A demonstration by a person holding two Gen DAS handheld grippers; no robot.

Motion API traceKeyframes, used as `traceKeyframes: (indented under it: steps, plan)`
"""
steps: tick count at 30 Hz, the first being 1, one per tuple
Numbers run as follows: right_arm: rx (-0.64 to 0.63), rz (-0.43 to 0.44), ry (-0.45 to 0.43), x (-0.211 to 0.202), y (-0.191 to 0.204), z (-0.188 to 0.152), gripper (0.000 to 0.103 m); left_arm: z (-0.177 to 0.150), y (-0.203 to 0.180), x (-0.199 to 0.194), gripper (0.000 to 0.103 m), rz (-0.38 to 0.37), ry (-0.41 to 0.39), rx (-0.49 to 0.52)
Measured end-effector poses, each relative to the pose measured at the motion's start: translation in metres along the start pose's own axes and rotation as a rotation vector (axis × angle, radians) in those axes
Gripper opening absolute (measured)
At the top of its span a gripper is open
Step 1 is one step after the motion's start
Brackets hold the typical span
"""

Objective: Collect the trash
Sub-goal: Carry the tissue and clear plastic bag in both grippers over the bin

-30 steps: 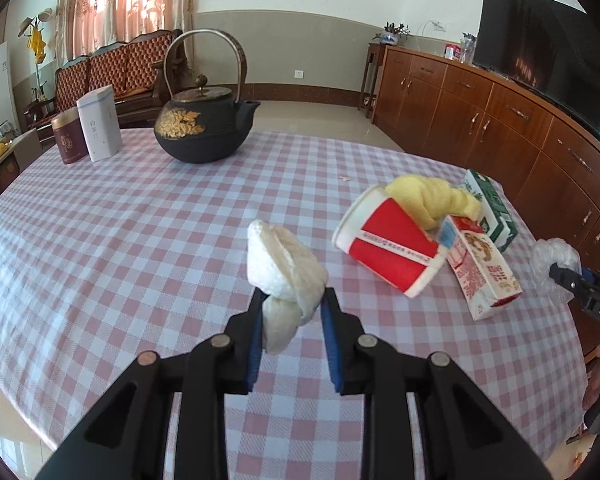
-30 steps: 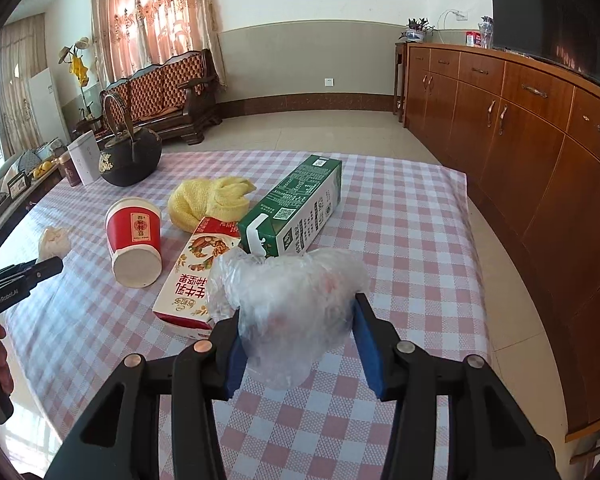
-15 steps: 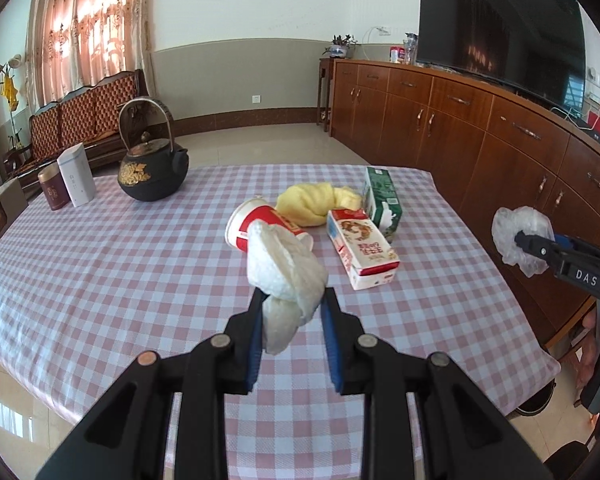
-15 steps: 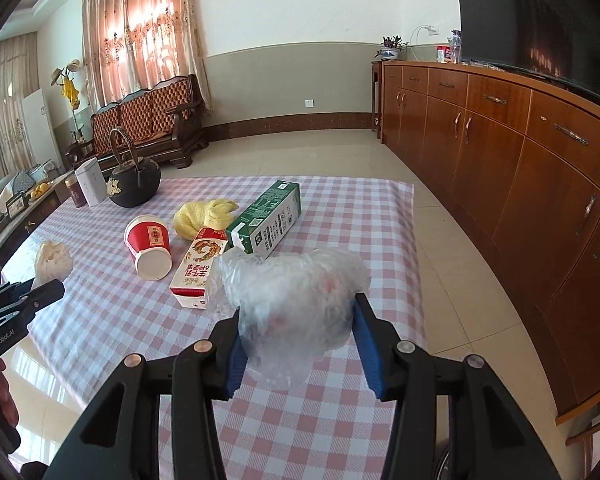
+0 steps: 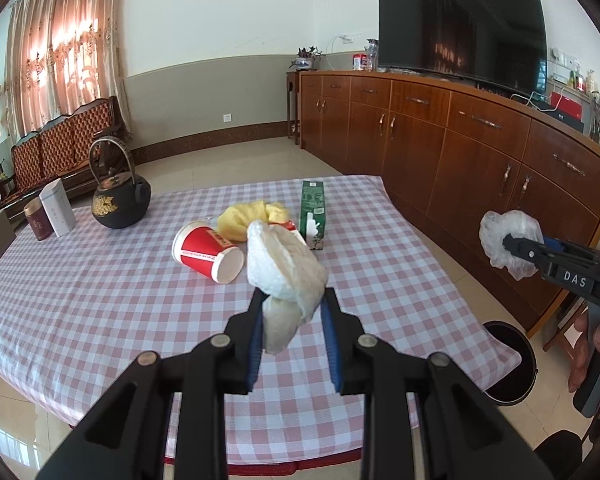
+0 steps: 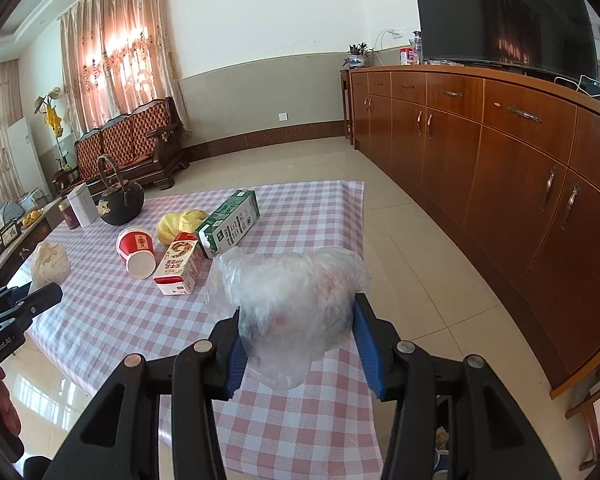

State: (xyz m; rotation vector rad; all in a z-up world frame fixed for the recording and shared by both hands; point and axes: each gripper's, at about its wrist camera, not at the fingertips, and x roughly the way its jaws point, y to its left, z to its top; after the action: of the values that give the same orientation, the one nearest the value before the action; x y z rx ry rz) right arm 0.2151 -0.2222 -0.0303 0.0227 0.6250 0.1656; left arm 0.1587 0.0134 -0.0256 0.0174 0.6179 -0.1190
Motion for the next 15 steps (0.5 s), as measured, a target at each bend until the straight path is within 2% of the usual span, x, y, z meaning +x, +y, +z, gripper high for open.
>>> traceKeyframes:
  steps: [15]
  plan:
    - [0.087, -0.139, 0.005, -0.044, -0.090, -0.030, 0.050, 0.003, -0.097, 0.020, 0.028, -0.191, -0.001, 0.111]
